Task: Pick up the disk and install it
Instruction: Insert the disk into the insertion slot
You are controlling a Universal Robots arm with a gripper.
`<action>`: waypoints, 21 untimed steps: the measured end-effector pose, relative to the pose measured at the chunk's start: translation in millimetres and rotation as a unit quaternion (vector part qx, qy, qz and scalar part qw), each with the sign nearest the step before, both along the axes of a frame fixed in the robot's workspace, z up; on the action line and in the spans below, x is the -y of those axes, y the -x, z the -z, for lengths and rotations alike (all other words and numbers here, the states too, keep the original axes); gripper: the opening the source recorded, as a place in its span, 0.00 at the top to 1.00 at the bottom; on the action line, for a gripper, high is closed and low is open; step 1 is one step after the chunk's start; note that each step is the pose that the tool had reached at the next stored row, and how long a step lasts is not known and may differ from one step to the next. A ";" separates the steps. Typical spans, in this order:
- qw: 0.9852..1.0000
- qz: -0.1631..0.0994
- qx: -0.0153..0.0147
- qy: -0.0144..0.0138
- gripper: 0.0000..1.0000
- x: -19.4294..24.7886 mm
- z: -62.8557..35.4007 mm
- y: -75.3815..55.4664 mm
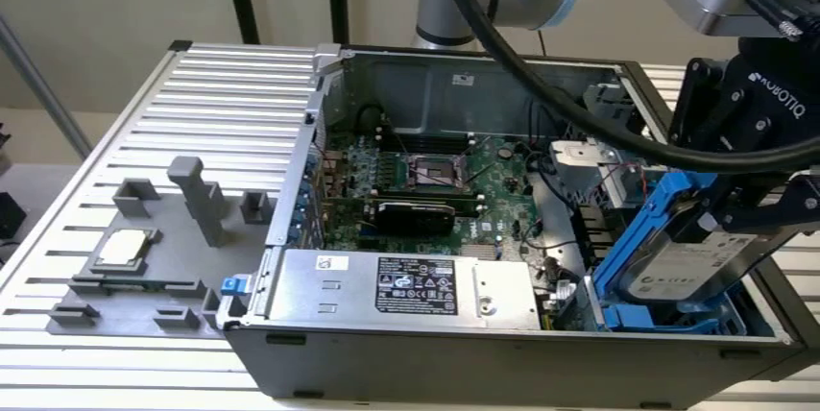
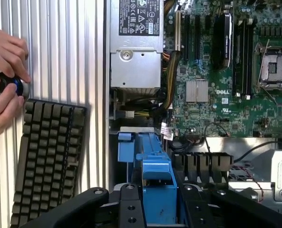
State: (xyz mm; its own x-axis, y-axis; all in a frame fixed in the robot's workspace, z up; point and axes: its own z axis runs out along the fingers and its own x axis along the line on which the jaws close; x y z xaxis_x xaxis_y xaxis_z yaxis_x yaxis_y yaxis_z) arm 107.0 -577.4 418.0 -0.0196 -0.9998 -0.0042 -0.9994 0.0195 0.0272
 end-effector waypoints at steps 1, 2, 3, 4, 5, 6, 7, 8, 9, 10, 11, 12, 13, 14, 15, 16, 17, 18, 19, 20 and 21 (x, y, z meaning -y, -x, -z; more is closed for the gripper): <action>1.000 0.000 0.000 0.000 1.00 -0.1 1.8 0.0; 1.000 0.000 0.000 0.000 1.00 -0.2 3.7 0.0; 1.000 0.000 0.000 0.000 1.00 -0.3 5.4 0.0; 1.000 0.000 0.000 0.000 1.00 -0.3 7.1 0.0; 1.000 0.000 0.000 0.000 1.00 -0.4 8.9 0.0; 1.000 0.000 0.000 0.000 1.00 -0.5 10.8 0.0; 1.000 0.000 0.000 0.000 1.00 -0.5 12.6 0.0; 1.000 0.000 0.000 0.000 1.00 -0.6 14.5 0.0; 1.000 0.000 0.000 0.000 1.00 -0.6 16.2 0.0; 1.000 0.000 0.000 0.000 1.00 -0.6 18.2 0.0; 1.000 0.000 0.000 0.000 1.00 -0.6 20.0 0.0; 1.000 0.000 0.000 0.000 1.00 -0.6 21.8 0.0; 1.000 0.000 0.000 0.000 1.00 -0.6 23.6 0.0; 1.000 0.000 0.000 0.000 1.00 -0.7 25.4 0.0; 1.000 0.000 0.000 0.000 1.00 -0.7 27.1 0.0; 1.000 0.000 0.000 0.000 1.00 -0.7 29.0 0.0; 1.000 0.000 0.000 0.000 1.00 -0.7 30.8 0.0; 1.000 0.000 0.000 0.000 1.00 -0.7 32.7 0.1; 1.000 0.000 0.000 0.000 1.00 -0.8 34.4 0.0; 1.000 0.000 0.000 0.000 1.00 -0.8 36.2 0.0; 1.000 0.000 0.000 0.000 1.00 -0.8 38.1 0.0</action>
State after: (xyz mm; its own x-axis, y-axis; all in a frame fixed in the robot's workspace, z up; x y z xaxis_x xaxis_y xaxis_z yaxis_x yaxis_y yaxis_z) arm 107.0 -576.6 379.9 -0.0196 -0.9998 -0.0042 -0.9995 0.0195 0.0267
